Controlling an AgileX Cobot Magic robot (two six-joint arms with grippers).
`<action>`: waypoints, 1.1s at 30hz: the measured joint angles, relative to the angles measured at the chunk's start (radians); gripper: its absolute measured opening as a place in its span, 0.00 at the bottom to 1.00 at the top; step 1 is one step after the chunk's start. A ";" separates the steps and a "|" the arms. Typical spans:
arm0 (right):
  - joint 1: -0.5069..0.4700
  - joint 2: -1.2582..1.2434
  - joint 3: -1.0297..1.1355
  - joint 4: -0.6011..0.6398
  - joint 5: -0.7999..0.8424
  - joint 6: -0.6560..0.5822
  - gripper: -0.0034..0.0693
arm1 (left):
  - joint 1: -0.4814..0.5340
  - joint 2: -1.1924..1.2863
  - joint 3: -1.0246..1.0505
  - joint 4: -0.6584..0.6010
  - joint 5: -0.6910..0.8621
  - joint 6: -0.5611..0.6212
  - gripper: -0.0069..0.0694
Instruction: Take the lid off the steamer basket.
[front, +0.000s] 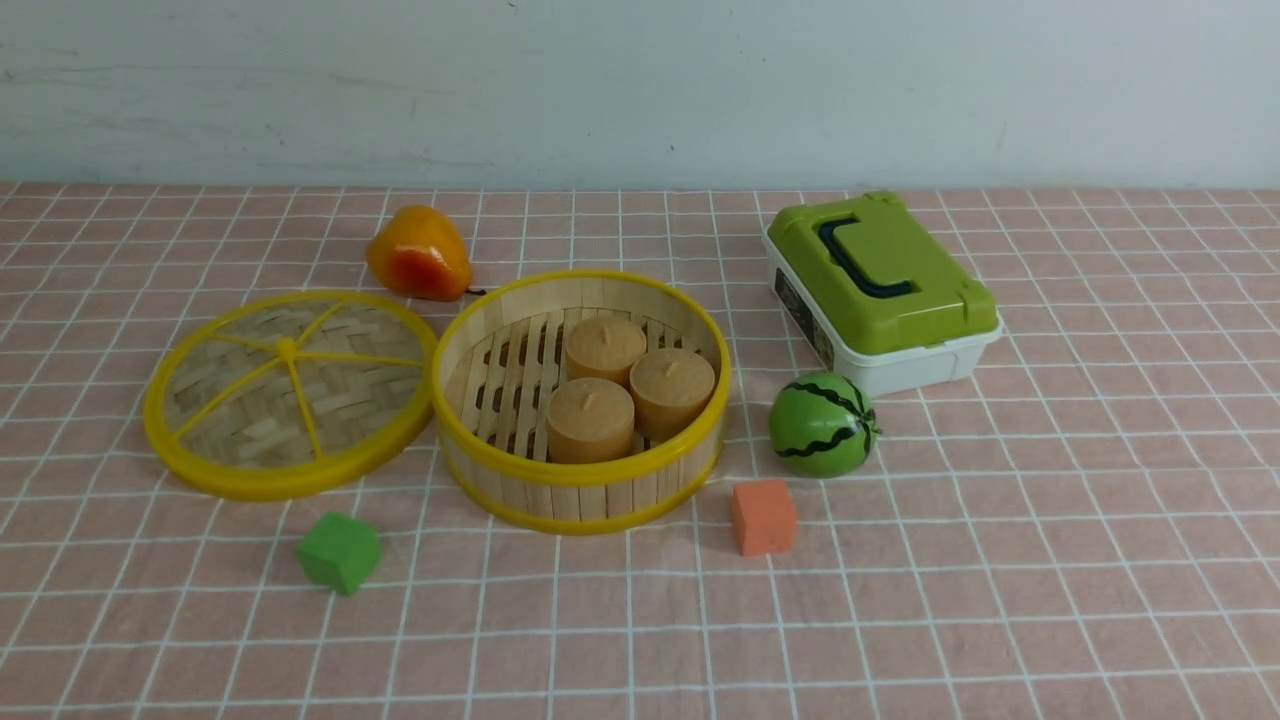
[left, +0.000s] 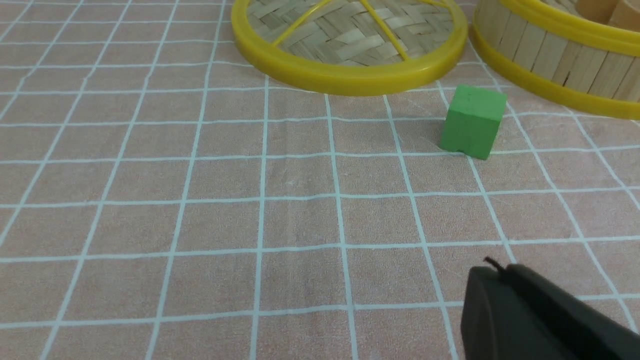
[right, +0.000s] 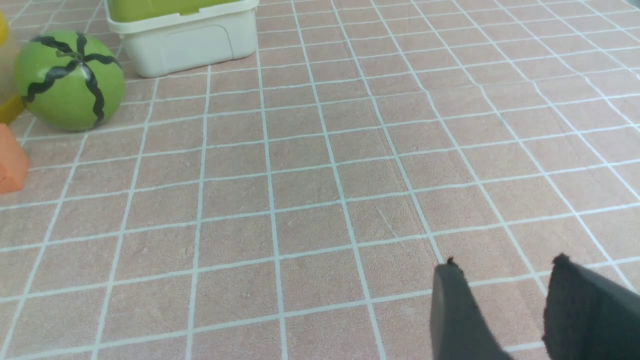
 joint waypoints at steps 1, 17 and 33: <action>0.000 0.000 0.000 0.000 0.000 0.000 0.38 | 0.000 0.000 0.000 0.000 0.000 0.000 0.10; 0.000 0.000 0.000 0.000 0.000 0.000 0.38 | 0.000 0.000 0.000 0.000 0.000 0.000 0.10; 0.000 0.000 0.000 0.000 0.000 0.000 0.38 | 0.000 0.000 0.000 0.000 0.000 0.000 0.12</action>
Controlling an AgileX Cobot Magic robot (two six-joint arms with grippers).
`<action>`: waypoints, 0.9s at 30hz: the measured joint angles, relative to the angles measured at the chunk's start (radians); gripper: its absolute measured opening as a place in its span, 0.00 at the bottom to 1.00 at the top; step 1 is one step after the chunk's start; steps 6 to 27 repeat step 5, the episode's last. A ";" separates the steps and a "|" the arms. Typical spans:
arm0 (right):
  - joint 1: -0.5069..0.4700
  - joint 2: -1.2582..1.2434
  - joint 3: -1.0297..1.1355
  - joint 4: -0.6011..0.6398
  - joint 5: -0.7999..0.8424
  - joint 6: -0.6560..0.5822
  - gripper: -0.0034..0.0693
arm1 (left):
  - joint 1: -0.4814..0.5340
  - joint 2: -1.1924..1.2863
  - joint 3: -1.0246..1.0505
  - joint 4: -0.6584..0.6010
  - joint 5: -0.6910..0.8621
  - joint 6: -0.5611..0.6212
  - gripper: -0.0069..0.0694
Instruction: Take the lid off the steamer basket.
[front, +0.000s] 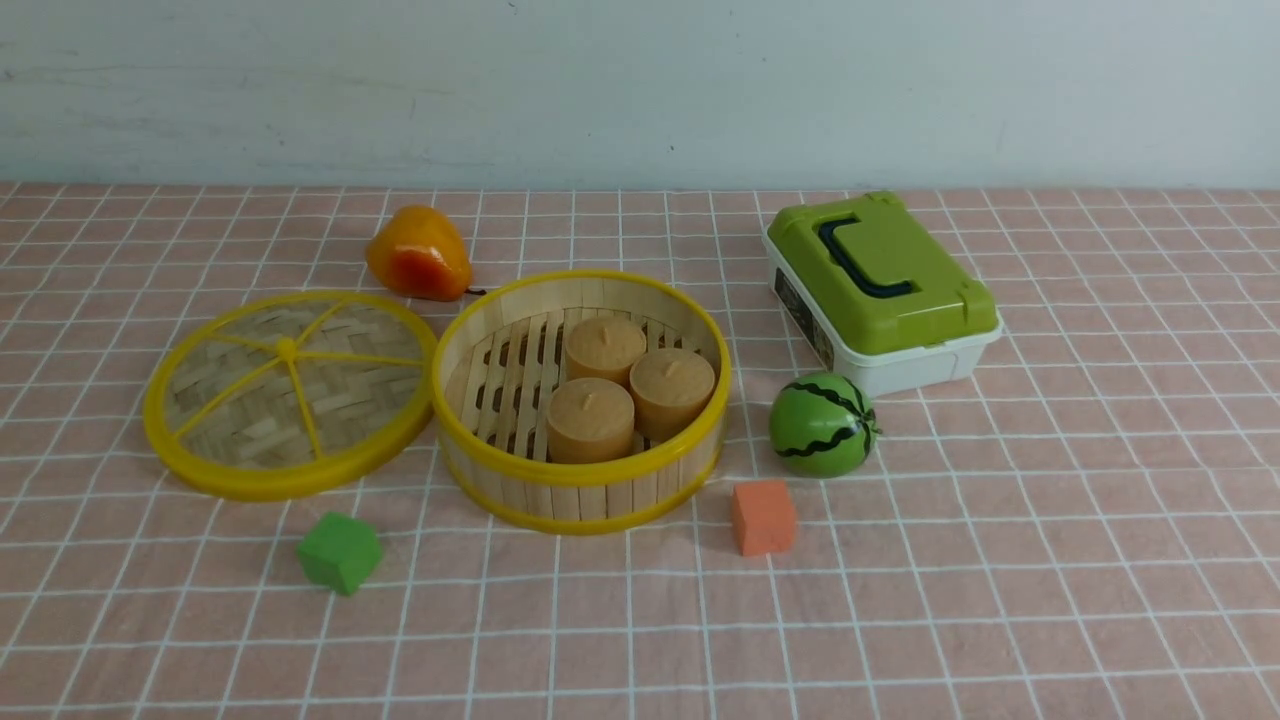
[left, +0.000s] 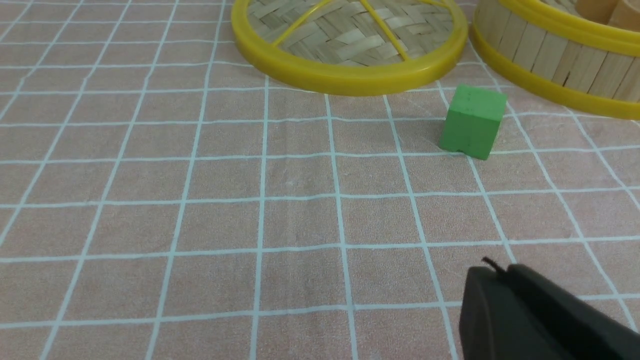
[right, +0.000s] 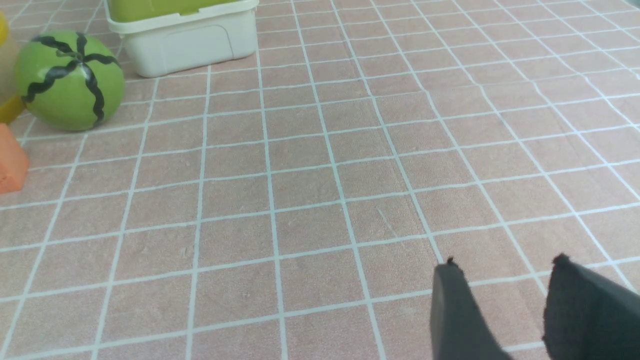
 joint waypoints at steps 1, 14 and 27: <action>0.000 0.000 0.000 0.000 0.000 0.000 0.38 | 0.000 0.000 0.000 0.000 0.000 0.000 0.13; 0.000 0.000 0.000 0.000 0.000 0.000 0.38 | 0.000 0.000 0.000 0.000 0.000 0.000 0.13; 0.000 0.000 0.000 0.000 0.000 0.000 0.38 | 0.000 0.000 0.000 0.000 0.000 0.000 0.13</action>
